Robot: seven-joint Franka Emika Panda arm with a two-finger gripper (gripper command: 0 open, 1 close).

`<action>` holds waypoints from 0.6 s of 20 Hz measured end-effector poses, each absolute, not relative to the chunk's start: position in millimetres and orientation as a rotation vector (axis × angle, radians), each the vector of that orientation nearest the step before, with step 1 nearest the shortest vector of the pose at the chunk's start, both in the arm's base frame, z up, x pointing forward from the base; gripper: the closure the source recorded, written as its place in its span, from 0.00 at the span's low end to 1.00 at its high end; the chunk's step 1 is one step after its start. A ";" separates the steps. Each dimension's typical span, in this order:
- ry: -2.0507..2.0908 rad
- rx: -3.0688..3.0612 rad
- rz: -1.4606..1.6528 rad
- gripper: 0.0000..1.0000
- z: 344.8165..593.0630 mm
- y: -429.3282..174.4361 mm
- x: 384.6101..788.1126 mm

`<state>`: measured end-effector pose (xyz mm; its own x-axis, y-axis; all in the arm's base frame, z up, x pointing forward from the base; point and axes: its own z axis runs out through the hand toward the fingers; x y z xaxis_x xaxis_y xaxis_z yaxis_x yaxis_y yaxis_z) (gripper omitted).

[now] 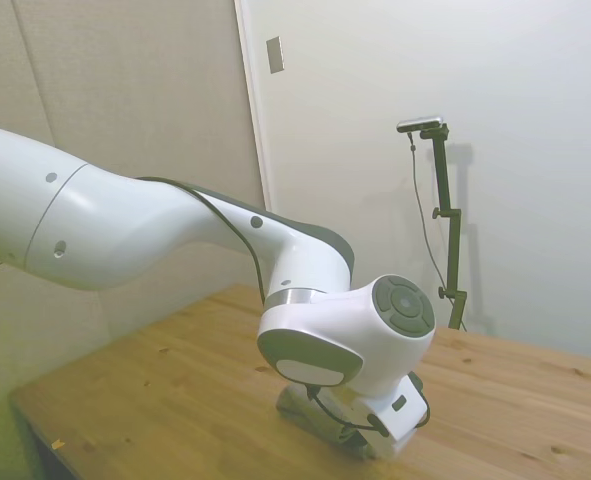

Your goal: Unfold the towel

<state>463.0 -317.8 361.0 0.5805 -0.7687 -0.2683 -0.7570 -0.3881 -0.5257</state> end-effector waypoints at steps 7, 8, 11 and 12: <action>1.198 -2.189 -0.018 1.00 353.2 -315.2 461.4; 1.198 -2.189 -0.018 1.00 353.2 -315.1 461.5; 1.195 -2.189 -0.019 1.00 353.2 -314.2 462.1; 1.195 -2.187 -0.020 1.00 353.2 -314.1 462.3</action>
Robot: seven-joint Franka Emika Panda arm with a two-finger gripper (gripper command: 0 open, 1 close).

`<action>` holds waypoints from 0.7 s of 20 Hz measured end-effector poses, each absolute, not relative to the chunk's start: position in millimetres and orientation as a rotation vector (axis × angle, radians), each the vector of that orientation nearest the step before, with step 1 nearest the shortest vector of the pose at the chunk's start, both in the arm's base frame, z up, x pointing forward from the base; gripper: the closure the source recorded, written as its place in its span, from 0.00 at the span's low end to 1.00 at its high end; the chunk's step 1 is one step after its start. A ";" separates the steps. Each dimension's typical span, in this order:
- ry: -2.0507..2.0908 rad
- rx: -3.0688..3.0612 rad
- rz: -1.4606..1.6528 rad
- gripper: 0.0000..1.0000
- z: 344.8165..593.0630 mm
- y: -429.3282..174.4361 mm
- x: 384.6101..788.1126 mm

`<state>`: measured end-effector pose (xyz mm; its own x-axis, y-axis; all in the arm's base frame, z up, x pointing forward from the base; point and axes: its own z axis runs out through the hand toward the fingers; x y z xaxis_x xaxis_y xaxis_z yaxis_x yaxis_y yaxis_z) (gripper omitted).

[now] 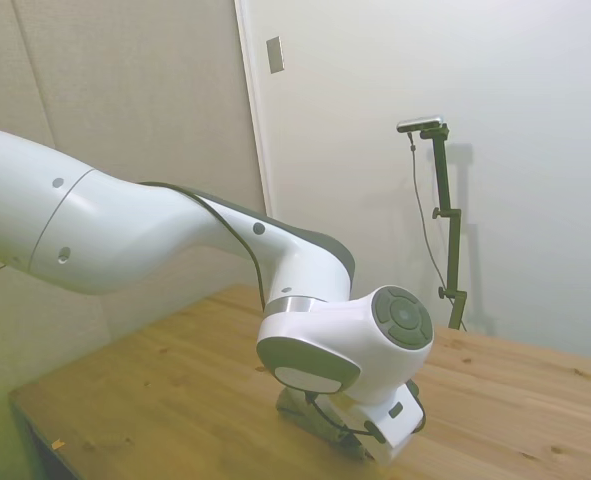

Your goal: Unfold the towel

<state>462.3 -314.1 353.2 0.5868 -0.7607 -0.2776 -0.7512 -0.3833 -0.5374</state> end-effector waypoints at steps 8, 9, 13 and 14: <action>1.193 -2.181 -0.025 1.00 353.4 -314.2 462.6; 1.194 -2.180 -0.025 1.00 353.5 -314.4 462.5; 1.200 -2.178 -0.030 1.00 354.2 -317.4 460.9; 1.201 -2.178 -0.033 1.00 354.9 -318.4 460.6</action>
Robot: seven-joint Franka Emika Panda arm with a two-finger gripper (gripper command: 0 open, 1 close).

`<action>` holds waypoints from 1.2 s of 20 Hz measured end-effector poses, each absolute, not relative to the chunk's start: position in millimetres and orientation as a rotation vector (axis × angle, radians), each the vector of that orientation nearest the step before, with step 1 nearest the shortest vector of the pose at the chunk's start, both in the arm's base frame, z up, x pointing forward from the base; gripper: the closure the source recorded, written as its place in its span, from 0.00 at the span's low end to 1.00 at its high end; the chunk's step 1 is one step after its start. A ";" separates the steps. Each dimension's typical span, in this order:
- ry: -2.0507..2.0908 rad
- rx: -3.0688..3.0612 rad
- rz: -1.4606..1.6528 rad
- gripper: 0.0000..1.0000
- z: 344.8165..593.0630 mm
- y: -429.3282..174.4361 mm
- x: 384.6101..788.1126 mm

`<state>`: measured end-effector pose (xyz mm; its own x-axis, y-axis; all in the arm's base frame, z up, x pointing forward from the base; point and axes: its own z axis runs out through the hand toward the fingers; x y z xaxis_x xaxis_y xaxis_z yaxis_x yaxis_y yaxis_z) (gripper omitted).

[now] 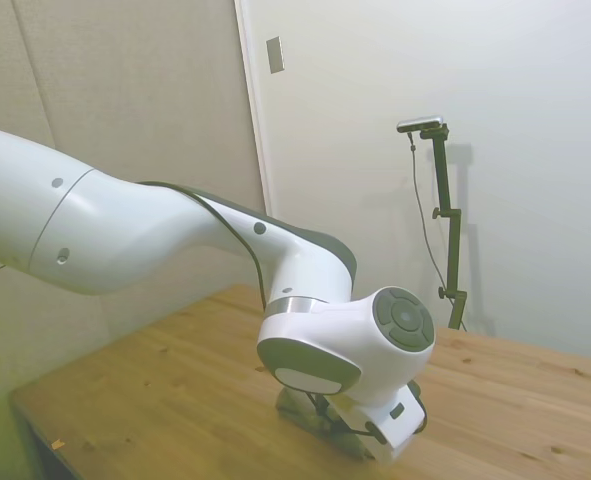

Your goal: Unfold the towel

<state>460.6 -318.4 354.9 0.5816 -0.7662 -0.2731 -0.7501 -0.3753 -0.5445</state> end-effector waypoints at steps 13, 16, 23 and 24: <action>1.055 -2.233 -0.109 1.00 414.8 -269.8 502.1; 1.000 -2.251 -0.108 1.00 430.9 -236.4 516.4; 0.872 -2.306 -0.085 1.00 450.5 -144.9 546.5; 0.857 -2.314 -0.079 1.00 449.2 -133.6 549.3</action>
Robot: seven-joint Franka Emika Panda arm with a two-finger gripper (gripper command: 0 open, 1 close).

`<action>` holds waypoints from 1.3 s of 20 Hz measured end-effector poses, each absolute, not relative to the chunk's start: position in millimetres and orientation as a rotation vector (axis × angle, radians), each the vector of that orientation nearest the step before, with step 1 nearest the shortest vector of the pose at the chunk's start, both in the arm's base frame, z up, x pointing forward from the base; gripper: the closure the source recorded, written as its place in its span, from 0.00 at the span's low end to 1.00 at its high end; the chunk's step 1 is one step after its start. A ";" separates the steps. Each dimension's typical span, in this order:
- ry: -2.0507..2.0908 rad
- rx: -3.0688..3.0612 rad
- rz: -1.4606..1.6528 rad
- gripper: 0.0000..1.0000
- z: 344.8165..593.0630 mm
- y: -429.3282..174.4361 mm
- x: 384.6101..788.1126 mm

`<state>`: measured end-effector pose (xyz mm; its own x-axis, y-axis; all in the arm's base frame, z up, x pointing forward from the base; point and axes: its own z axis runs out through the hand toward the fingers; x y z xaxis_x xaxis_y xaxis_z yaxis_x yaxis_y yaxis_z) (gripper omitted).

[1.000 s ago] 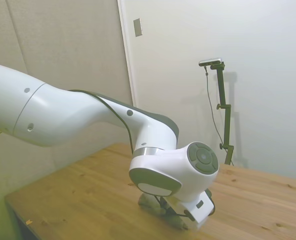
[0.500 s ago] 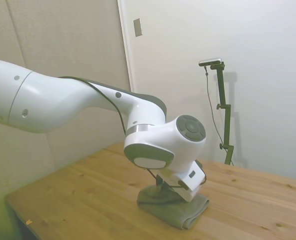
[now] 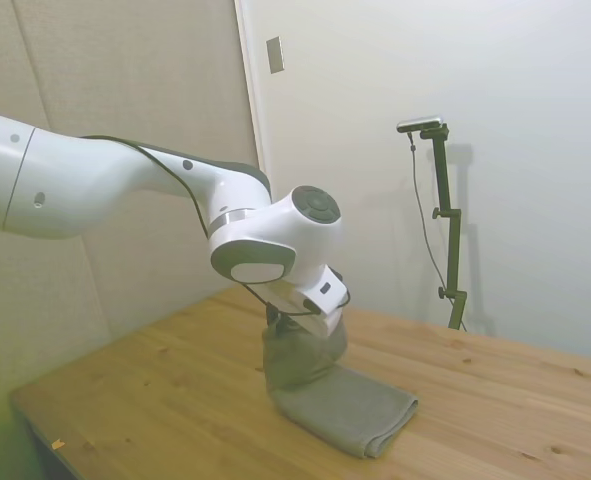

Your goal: Unfold the towel

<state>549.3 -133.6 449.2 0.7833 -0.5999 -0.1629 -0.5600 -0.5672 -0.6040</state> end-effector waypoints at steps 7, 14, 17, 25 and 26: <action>0.787 -2.373 0.009 0.00 415.0 -75.8 548.1; 0.756 -2.406 0.039 0.00 395.6 -63.0 540.0; 0.753 -2.409 0.036 0.00 393.3 -63.4 539.0; 0.777 -2.502 0.006 0.00 408.9 -58.7 532.2; 0.814 -2.535 -0.025 0.00 411.9 -56.7 531.2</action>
<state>531.2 -56.7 411.9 0.8236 -0.5536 -0.1237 -0.5448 -0.7114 -0.4440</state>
